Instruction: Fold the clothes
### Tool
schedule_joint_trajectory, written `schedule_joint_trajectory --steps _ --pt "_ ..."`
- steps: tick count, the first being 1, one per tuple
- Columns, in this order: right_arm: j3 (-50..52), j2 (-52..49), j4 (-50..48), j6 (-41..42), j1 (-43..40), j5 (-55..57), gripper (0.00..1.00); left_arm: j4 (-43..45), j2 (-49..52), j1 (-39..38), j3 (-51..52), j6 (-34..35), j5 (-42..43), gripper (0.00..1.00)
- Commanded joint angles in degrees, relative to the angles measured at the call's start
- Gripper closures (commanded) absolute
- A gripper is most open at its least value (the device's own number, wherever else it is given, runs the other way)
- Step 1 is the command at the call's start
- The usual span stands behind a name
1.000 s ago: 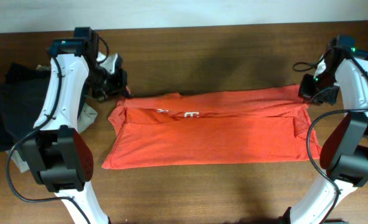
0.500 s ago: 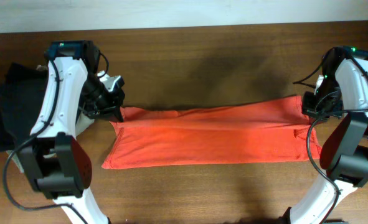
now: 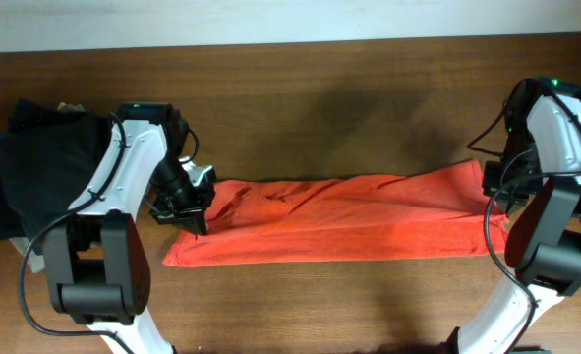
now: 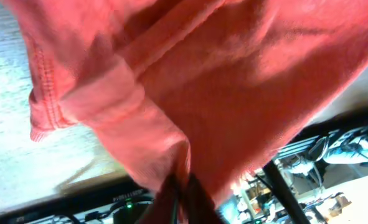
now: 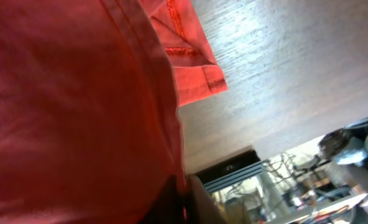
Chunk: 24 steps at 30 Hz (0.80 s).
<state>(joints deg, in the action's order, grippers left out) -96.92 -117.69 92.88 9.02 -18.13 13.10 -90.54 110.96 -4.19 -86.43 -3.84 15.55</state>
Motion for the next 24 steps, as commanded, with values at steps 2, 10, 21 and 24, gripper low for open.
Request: schedule_joint_trajectory --steps 2,10,21,24 --pt "2.4 2.3 0.3 0.8 -0.4 2.4 0.61 -0.4 -1.2 -0.1 0.3 0.1 -1.7 0.68" --pt "7.3 2.3 -4.2 0.9 -0.4 1.9 0.50 2.6 -1.2 -0.2 0.3 0.1 -1.2 0.66" --pt "13.3 2.2 -17.0 -12.7 -5.0 -15.0 0.23 16.8 -1.2 -4.2 4.7 5.4 5.5 0.65" --pt "15.5 2.2 -20.0 -13.5 -6.7 -17.2 0.21 21.5 -1.2 -4.3 9.6 8.2 5.4 0.65"
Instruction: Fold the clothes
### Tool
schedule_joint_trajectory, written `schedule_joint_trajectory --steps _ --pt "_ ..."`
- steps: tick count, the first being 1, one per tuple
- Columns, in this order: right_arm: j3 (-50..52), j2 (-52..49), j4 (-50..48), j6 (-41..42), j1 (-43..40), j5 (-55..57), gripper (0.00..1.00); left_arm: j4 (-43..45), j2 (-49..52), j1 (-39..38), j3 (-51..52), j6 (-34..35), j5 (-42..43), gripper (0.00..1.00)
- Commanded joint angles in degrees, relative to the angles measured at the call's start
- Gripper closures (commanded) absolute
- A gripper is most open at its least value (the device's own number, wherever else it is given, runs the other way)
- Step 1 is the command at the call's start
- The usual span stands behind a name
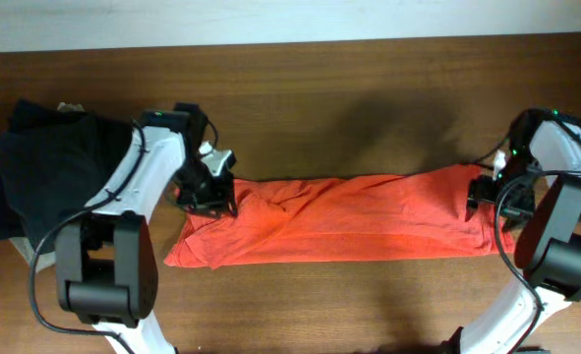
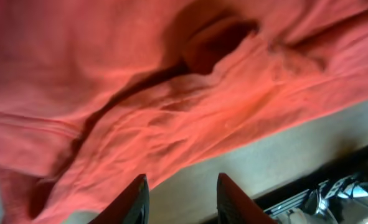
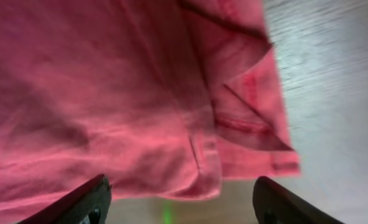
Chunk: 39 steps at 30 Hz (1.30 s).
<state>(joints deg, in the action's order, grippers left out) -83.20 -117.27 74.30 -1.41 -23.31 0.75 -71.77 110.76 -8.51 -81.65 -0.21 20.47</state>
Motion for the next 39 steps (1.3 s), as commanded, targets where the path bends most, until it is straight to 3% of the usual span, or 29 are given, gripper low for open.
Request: schedule_joint_trajectory --steps 1,6,9,15,21,25,30,34,39 --pt "2.3 1.8 -2.6 -3.1 -1.7 -4.9 0.20 5.0 -1.0 0.0 7.0 5.6 -0.5 0.65" --pt "3.2 1.7 -5.9 -3.1 -1.8 -6.8 0.20 18.1 -1.0 0.0 14.7 7.1 -4.2 0.65" --pt "3.2 1.7 -6.8 -3.1 -1.8 -6.8 0.20 25.6 -1.0 0.0 18.3 7.1 -5.8 0.56" --pt "5.8 1.7 -11.5 -3.3 -1.3 -11.2 0.20 29.9 -1.0 1.3 19.7 8.4 -10.0 0.52" --pt "6.9 1.7 -16.9 -2.6 2.3 -10.7 0.28 32.0 -1.0 4.9 19.7 8.3 -9.9 0.52" --pt "6.9 1.7 -20.9 -2.2 5.4 -12.8 0.28 39.0 -0.9 9.0 19.7 8.3 -10.2 0.52" --pt "3.9 2.4 -19.4 -3.0 7.6 -13.2 0.23 37.8 -1.2 11.4 18.3 5.3 -2.1 0.50" --pt "-0.9 4.8 -15.5 -7.1 7.1 -13.2 0.18 32.4 -4.2 11.3 13.9 4.9 -1.2 0.45" --pt "-3.0 6.4 -15.1 -18.1 7.1 -12.6 0.07 29.2 -13.0 11.3 11.9 4.9 -1.1 0.42"
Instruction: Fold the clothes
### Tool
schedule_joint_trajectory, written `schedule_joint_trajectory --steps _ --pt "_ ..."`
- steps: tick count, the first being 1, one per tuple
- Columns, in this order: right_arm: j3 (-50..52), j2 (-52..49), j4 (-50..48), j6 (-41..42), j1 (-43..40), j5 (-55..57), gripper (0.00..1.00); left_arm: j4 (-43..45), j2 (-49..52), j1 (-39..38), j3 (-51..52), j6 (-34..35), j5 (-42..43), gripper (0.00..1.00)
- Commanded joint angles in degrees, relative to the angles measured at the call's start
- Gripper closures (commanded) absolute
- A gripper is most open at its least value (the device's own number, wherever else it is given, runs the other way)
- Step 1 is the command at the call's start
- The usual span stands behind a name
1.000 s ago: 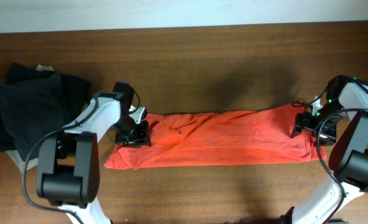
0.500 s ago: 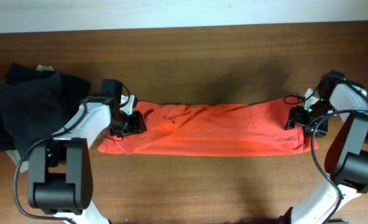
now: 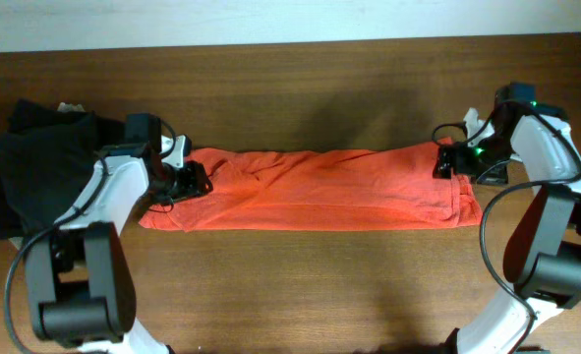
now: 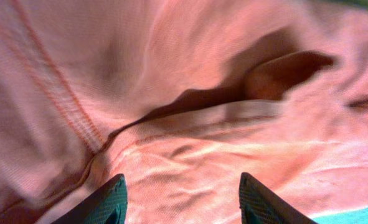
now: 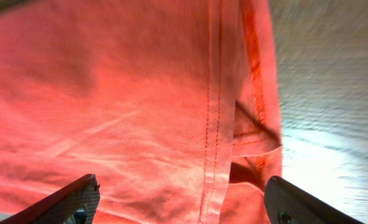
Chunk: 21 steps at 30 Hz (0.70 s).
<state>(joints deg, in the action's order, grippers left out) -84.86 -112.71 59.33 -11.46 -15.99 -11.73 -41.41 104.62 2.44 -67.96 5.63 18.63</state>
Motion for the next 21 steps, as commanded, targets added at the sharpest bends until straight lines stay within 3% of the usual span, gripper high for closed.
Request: schedule_joint_trajectory --steps 1,16,19,21 --pt "-1.2 1.6 -0.3 -9.5 -0.2 0.4 0.06 -1.6 -7.8 0.3 -1.8 -0.9 0.7 0.42" --pt "2.2 -6.0 -2.8 -10.6 -0.2 3.3 0.08 -5.6 -9.1 0.3 -1.6 -0.9 0.7 0.39" --pt "3.2 -6.0 -3.1 -10.6 -0.2 2.0 0.17 -6.1 -9.1 0.3 -1.6 -0.9 0.7 0.38" --pt "3.4 -6.0 -2.8 -10.6 -0.2 0.3 0.33 -6.1 -9.1 0.3 -1.6 -0.9 0.7 0.38"
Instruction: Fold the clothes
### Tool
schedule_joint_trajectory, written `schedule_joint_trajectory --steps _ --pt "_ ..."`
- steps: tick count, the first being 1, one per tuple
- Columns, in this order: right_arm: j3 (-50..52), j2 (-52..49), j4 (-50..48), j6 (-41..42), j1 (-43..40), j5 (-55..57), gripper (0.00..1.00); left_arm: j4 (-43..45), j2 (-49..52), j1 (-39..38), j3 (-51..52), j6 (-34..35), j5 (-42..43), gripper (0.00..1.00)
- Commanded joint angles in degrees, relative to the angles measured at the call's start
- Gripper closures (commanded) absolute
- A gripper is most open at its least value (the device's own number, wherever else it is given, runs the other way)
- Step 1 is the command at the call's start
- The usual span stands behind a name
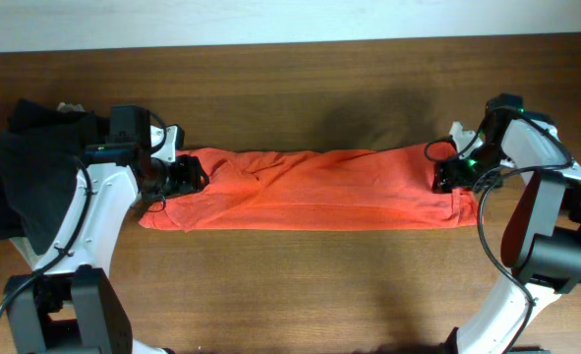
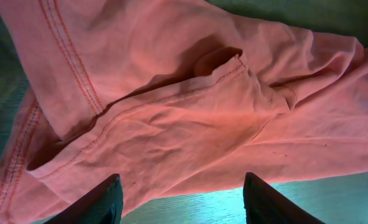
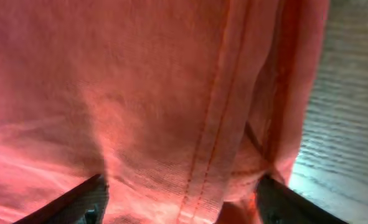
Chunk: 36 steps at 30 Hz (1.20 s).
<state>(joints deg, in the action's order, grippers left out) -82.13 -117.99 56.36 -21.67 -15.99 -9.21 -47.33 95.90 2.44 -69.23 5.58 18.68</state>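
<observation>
An orange garment [image 1: 310, 190] lies on the wooden table [image 1: 319, 295] as a long, narrow folded strip running left to right. My left gripper [image 1: 185, 178] stands open at its left end. In the left wrist view the gripper [image 2: 181, 182] hovers over the rumpled hem and seams [image 2: 140, 106], with nothing between the fingers. My right gripper [image 1: 448, 175] is open at the strip's right end. In the right wrist view that gripper [image 3: 179, 186] sits low over the stitched edge [image 3: 215, 124], its fingers spread wide across the cloth.
A heap of dark clothes [image 1: 29, 172] lies at the table's left edge, just behind my left arm. A pale wall strip [image 1: 270, 20] borders the far edge of the table. Bare wood shows in front of the garment.
The garment lies as before. My left gripper has drawn back a little, so more of the left end shows. My right gripper has come down closer onto the right end. Both stay open.
First both grippers were shut on the garment's ends, holding it stretched between them. Then both were open and the strip lay on the table. Later it lay flatter, farther back and left, with the open grippers at its ends, as they are now.
</observation>
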Motion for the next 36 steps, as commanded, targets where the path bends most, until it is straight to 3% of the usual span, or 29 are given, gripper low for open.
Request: schedule_joint_trajectory --steps 1,4,7,10,12,17,22,31,32,33,34,36 --pt "0.8 -0.7 0.2 -0.4 -0.2 -2.4 0.54 -0.2 -0.3 0.3 -0.3 -0.9 0.7 0.39" --pt "1.3 -0.7 0.2 -0.4 -0.2 -2.4 0.76 -0.5 -0.3 0.3 -0.3 -0.9 0.7 0.38" --pt "1.2 -0.7 0.2 -0.3 -0.2 -2.4 0.88 -0.6 -0.3 0.3 -0.3 -0.9 0.7 0.38" --pt "1.2 -0.7 0.2 -0.4 -0.2 -2.4 0.90 -0.9 -0.3 0.3 -0.3 -0.9 0.7 0.38" --pt "1.0 -0.7 0.3 -0.3 -0.2 -2.3 0.60 -0.9 -0.3 0.3 -0.3 -0.9 0.7 0.39" --pt "-5.9 -0.3 3.3 4.4 -0.2 1.8 0.53 -1.0 -0.3 0.3 -0.3 -0.9 0.7 0.39" --pt "-6.3 -1.1 0.5 4.9 -0.2 2.4 0.34 -1.2 -0.3 0.3 -0.3 -0.9 0.7 0.38" --pt "-5.4 -6.5 0.2 5.3 -0.1 3.2 0.26 -1.8 -0.3 0.3 -0.3 -0.9 0.7 0.38" --pt "-5.4 -6.5 0.6 5.3 -0.1 3.2 0.30 -1.8 -0.3 0.3 -0.3 -0.9 0.7 0.38" --pt "-5.4 -6.5 1.0 5.3 -0.2 3.2 0.45 -1.8 -0.3 0.3 -0.3 -0.9 0.7 0.38" --pt "-5.4 -6.5 1.7 5.2 -0.2 3.2 0.73 -1.8 -0.3 0.3 -0.3 -0.9 0.7 0.38" --pt "-5.4 -6.5 2.2 5.3 -0.2 3.2 0.94 -1.8 -0.3 0.3 -0.3 -0.9 0.7 0.38"
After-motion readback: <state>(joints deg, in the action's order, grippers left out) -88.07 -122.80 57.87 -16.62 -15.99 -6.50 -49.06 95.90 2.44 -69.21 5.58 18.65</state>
